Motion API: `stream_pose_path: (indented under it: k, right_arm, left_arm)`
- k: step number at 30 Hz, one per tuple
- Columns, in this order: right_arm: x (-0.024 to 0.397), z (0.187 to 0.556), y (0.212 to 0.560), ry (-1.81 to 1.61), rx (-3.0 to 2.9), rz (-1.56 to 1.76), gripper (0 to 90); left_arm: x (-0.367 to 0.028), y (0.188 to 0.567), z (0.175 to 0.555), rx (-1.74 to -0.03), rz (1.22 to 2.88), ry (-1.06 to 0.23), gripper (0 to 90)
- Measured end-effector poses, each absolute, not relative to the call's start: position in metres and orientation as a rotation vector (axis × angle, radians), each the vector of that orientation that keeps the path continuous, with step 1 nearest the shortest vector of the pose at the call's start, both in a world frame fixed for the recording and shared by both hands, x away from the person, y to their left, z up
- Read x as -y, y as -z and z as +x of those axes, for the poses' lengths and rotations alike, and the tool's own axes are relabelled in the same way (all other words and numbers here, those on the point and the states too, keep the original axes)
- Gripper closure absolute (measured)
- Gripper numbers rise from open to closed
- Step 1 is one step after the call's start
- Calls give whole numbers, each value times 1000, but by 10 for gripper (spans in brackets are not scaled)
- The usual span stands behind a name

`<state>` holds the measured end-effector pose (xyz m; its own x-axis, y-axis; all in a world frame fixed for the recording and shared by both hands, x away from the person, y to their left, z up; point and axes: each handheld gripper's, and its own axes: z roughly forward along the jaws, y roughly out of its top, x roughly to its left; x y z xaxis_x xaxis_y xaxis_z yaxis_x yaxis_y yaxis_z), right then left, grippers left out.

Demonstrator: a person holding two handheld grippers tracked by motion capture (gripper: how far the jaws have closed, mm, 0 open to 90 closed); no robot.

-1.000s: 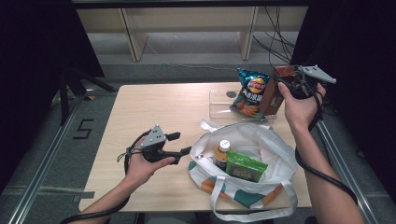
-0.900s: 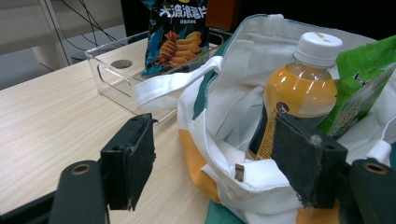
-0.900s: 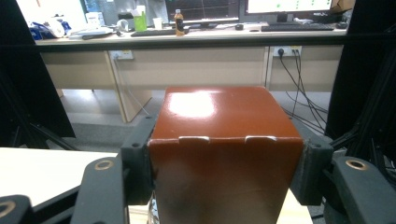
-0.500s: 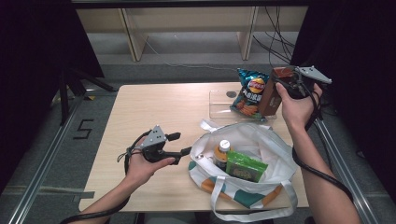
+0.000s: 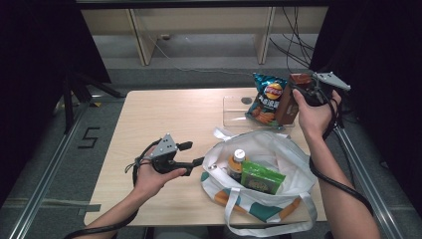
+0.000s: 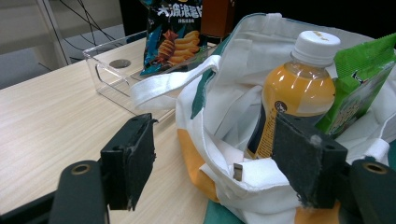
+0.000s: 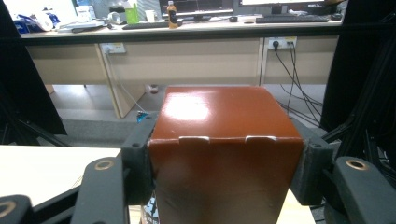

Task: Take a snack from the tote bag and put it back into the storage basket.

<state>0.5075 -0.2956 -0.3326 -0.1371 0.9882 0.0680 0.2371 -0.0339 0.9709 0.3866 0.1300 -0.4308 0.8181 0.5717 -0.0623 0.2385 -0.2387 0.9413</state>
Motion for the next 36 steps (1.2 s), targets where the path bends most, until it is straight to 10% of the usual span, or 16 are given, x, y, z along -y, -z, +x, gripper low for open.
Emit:
stream_pose_path:
  k: [36]
  right_arm:
    - [288, 511, 343, -1189, -1408, 1401, 392]
  left_arm:
    - [-130, 431, 387, -608, 1819, -348, 295]
